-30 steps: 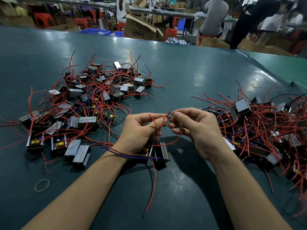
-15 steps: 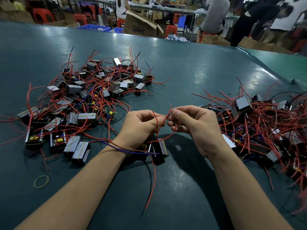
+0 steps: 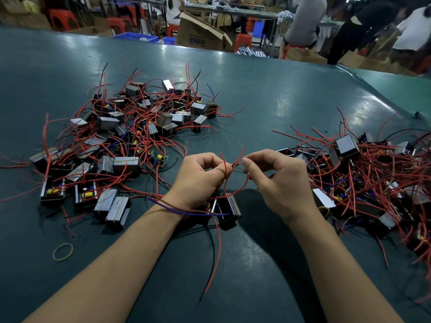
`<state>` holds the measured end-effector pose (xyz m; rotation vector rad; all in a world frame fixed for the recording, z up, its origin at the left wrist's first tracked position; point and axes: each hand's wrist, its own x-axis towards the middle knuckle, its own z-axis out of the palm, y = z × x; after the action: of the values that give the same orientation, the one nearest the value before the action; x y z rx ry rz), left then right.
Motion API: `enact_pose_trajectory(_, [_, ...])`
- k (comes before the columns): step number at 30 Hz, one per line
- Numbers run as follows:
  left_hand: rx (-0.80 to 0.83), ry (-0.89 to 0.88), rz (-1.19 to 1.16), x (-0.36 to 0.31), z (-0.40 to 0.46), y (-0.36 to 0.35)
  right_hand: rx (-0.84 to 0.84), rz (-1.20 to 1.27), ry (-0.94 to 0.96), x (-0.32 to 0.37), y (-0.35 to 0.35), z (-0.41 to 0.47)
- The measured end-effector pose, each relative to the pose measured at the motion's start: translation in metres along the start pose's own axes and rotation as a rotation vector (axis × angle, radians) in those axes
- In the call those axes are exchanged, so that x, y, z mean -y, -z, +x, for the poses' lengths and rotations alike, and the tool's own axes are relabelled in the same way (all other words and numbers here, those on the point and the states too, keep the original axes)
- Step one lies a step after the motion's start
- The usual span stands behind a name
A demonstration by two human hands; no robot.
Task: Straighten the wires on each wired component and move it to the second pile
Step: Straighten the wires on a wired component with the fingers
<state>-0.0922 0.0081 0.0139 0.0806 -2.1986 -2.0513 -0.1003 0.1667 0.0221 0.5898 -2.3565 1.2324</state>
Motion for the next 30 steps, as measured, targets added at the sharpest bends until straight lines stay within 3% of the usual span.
enact_pose_trajectory(5, [0.029, 0.007, 0.004, 0.003, 0.001, 0.002, -0.026, -0.030, 0.128, -0.001, 0.001, 0.002])
enact_pose_trajectory(10, [0.063, 0.000, -0.023, 0.004, 0.001, 0.005, 0.041, 0.149, 0.032, -0.003, 0.005, 0.004])
enact_pose_trajectory(30, [0.178, 0.125, 0.008, -0.007, -0.001, 0.009, 0.134, 0.012, 0.219, -0.009, 0.009, 0.003])
